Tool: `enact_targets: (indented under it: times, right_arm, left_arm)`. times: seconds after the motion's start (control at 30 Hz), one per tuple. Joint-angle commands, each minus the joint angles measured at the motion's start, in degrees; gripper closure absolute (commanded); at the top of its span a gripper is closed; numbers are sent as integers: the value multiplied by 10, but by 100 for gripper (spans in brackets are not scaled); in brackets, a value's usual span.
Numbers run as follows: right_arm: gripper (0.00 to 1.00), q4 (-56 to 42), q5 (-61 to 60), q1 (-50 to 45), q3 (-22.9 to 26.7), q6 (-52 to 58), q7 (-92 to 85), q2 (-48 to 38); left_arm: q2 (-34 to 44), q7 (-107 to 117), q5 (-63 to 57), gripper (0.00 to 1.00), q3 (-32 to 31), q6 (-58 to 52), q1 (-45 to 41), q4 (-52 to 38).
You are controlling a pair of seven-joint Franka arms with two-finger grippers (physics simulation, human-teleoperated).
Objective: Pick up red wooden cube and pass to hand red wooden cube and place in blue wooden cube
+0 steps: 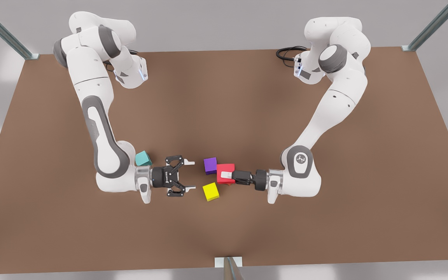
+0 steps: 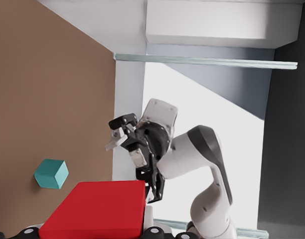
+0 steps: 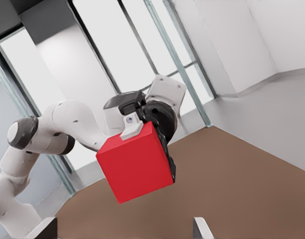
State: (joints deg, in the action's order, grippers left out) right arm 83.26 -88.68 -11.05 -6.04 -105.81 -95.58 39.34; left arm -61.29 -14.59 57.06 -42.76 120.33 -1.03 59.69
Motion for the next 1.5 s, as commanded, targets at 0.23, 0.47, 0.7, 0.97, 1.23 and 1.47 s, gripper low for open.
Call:
enact_targets:
  times: [0.23, 0.47, 0.7, 0.97, 1.23, 1.47]
  right_arm:
    - [0, 2, -66, -22, -1, -48, -322, 7]
    - [0, 1, -82, -31, -12, -63, -320, 13]
    - [0, -1, -102, -52, -12, -90, -320, 16]
    - [0, -3, -108, -64, -12, -99, -319, 20]
    - [0, -7, -111, -69, -12, -106, -317, 20]
    - [0, -15, -116, -77, -12, -112, -308, 21]
  left_arm:
    - [0, -36, 18, 53, 0, -1, 1, 0]
    - [-1, -37, 19, 53, 0, -1, -2, 0]
    - [-5, -41, 19, 53, 0, 0, -4, 0]
    - [-4, -41, 19, 53, 0, 3, -5, 0]
    - [-4, -46, 19, 53, 0, 3, -5, 0]
    - [-4, -46, 18, 53, 0, 7, -8, 0]
